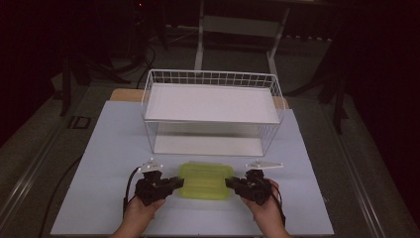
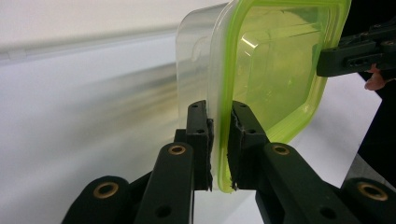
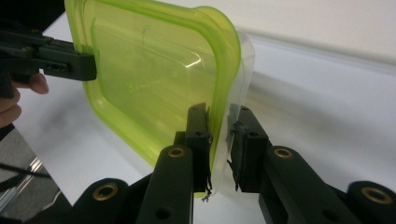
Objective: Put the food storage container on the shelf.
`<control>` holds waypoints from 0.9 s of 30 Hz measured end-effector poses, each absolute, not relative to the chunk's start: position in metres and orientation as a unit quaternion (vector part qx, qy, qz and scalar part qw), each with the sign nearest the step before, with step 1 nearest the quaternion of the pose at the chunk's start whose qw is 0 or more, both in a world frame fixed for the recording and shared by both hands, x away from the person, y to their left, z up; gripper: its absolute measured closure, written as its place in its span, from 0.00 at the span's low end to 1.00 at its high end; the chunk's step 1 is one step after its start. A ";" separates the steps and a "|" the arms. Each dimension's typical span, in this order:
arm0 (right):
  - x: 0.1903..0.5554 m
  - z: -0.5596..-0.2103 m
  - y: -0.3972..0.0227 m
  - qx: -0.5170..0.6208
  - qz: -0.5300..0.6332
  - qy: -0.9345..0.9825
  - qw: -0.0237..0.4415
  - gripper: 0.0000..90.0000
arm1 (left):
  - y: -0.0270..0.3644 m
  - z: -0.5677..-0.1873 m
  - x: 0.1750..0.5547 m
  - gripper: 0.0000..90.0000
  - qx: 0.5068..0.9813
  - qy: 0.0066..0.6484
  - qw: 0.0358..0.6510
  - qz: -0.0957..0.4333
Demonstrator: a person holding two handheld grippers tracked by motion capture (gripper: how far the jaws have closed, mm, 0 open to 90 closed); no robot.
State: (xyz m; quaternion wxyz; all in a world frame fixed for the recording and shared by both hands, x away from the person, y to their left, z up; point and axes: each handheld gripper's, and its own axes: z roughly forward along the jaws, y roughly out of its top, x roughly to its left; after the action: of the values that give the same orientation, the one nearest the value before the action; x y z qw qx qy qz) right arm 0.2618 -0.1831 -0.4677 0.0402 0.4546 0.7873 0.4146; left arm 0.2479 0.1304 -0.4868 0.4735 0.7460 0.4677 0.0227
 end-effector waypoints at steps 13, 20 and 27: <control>0.292 -0.440 -0.187 0.463 0.434 0.769 0.078 0.88 | 0.126 -0.464 0.286 0.90 0.738 0.450 0.501 0.046; 0.314 -0.446 -0.188 0.480 0.428 0.761 0.087 0.87 | 0.124 -0.473 0.311 0.90 0.730 0.449 0.513 0.044; 0.332 -0.459 -0.188 0.494 0.412 0.759 0.099 0.87 | 0.118 -0.487 0.330 0.90 0.730 0.455 0.508 0.044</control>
State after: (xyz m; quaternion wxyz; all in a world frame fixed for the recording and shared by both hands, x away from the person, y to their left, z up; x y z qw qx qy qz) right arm 0.3323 -0.1881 -0.4588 0.0995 0.4945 0.7587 0.4123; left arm 0.3297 0.1178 -0.4867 0.5080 0.7302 0.4547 0.0441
